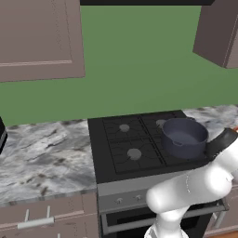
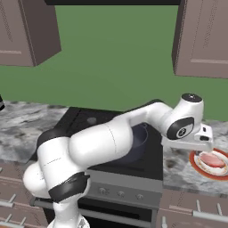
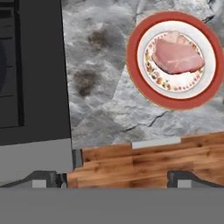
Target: Retrieve the frozen meat and place it in the pot on a burner. Then turn the burner on.
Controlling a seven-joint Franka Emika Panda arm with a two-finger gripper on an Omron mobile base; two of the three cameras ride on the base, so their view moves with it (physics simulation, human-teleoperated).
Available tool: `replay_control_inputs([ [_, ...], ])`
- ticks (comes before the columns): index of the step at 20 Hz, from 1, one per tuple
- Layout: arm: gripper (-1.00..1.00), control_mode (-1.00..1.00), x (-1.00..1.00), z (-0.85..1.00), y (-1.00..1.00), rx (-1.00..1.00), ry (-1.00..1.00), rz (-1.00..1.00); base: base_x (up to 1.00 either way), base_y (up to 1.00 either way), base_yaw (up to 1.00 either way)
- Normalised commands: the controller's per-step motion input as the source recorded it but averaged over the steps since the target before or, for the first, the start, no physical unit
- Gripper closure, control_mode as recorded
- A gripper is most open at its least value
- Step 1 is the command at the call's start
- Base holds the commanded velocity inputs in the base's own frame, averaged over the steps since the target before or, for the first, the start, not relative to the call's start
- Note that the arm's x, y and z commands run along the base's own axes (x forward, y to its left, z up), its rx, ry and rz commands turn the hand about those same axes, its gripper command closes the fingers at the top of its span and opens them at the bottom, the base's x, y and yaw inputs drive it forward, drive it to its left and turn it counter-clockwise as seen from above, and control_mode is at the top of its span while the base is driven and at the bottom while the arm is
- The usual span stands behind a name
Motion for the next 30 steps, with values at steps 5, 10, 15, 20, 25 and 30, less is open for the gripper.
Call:
replay_control_inputs([
  [5, -1.00, -1.00, 0.00, -0.33, -0.26, 0.00, 0.10, 0.11, 0.00, 0.00, 0.00],
  [10, -1.00, -1.00, 0.03, -0.06, -0.12, 0.00, 0.01, 0.12, 0.00, 0.00, 0.00],
  [15, -1.00, -1.00, 0.05, -0.16, 0.00, -0.01, 0.03, 0.11, 0.00, 0.00, 0.00],
  [20, -1.00, -1.00, 0.00, -0.30, 0.00, -0.06, 0.05, 0.11, 0.00, 0.00, 0.00],
  [25, -1.00, -1.00, 0.01, -0.32, -0.01, -0.07, 0.05, 0.12, 0.00, 0.00, 0.00],
  [30, -1.00, -1.00, 0.04, -0.19, -0.09, -0.03, 0.01, 0.12, 0.00, 0.00, 0.00],
])
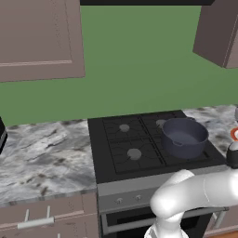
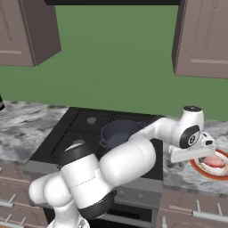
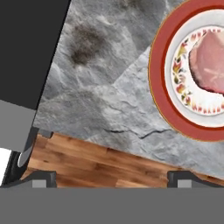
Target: Retrieve the frozen meat and place it in the pot on a burner. Then turn the burner on.
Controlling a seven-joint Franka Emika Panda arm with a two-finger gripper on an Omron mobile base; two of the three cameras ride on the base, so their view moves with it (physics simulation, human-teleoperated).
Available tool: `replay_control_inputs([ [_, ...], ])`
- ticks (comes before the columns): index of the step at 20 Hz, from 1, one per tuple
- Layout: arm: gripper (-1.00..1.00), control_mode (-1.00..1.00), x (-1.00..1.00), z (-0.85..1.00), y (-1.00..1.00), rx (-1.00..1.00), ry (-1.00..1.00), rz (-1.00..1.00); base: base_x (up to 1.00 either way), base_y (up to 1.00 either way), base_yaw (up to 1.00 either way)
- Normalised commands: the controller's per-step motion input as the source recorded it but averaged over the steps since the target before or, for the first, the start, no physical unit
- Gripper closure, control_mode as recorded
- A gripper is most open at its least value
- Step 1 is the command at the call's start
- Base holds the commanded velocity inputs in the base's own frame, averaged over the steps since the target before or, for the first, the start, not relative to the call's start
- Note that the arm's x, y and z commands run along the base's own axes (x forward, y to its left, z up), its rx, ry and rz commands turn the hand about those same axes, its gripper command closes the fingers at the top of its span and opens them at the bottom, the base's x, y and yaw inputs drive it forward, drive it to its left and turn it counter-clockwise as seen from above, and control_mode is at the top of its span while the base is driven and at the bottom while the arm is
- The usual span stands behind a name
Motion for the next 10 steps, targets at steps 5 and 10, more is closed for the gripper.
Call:
replay_control_inputs([
  [5, -1.00, -1.00, 0.03, -0.04, -0.20, 0.00, 0.00, 0.13, 0.00, 0.00, 0.00],
  [10, -1.00, -1.00, 0.19, -0.04, -0.15, 0.00, 0.00, 0.12, 0.00, 0.00, 0.00],
])
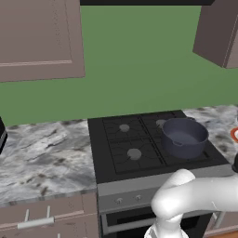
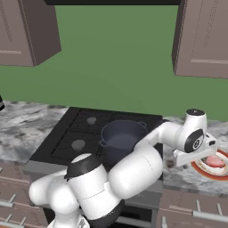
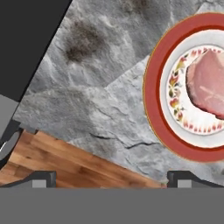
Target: Retrieve the frozen meat and place it in the pot on a burner. Then turn the burner on.
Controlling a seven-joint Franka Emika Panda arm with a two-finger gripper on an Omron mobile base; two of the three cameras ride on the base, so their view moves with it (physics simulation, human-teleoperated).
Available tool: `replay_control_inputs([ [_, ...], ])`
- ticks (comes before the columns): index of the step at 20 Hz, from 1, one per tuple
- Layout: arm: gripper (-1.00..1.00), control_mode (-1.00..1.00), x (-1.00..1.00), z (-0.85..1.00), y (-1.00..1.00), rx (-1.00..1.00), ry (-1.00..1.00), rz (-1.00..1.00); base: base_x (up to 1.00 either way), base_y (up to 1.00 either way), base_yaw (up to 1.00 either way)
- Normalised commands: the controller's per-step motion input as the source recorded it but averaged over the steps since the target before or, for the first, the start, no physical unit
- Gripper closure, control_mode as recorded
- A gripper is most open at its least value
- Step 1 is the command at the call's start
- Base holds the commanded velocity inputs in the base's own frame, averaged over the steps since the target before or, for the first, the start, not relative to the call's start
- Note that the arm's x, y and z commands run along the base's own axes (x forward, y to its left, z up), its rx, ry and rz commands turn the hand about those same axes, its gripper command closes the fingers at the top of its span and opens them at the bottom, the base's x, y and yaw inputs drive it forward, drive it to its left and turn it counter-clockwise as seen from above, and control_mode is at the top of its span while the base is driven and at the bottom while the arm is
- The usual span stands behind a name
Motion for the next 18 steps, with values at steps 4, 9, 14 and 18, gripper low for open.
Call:
replay_control_inputs([
  [4, -1.00, -1.00, 0.32, -0.13, -0.03, -0.06, 0.00, 0.07, 0.00, 0.00, 0.00],
  [9, -1.00, -1.00, 0.27, -0.10, -0.18, -0.04, 0.00, 0.03, 0.00, 0.00, 0.00],
  [14, -1.00, -1.00, 0.22, -0.01, -0.23, 0.00, 0.00, 0.05, 0.00, 0.00, 0.00],
  [18, -1.00, -1.00, 0.15, 0.00, -0.10, 0.00, 0.00, 0.03, 0.00, 0.00, 0.00],
])
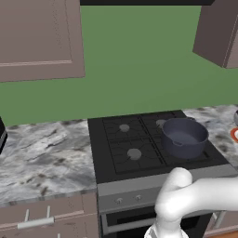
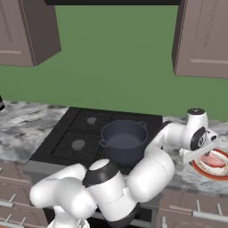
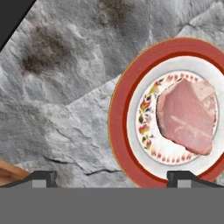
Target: Retrieve the frozen meat and place it in the pot on a burner. Then turn the burner on.
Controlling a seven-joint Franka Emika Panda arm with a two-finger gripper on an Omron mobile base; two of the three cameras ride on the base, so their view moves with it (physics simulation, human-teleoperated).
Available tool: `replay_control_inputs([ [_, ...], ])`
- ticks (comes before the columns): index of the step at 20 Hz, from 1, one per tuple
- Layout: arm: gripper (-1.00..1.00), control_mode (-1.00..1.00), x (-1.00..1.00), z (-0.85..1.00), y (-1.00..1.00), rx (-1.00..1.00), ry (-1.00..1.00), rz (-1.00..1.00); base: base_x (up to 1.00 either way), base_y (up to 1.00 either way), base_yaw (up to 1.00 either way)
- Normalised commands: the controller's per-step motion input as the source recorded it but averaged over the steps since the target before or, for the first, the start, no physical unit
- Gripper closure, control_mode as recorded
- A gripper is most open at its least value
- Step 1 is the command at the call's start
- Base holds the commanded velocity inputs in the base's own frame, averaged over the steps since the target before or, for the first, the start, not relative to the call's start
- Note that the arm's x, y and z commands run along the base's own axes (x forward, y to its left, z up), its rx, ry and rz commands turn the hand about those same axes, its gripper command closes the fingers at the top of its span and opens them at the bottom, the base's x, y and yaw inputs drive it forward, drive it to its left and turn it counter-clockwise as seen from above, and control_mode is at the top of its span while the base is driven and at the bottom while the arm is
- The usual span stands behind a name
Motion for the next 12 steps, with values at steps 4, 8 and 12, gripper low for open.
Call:
replay_control_inputs([
  [4, -1.00, -1.00, 0.11, -0.03, -0.08, 0.00, 0.01, 0.02, 0.00, 0.00, 0.00],
  [8, -1.00, -1.00, 0.04, -0.15, -0.16, 0.00, 0.06, 0.00, 0.00, 0.00, 0.00],
  [12, -1.00, -1.00, 0.12, -0.20, -0.23, 0.00, 0.01, 0.00, 0.00, 0.00, 0.00],
])
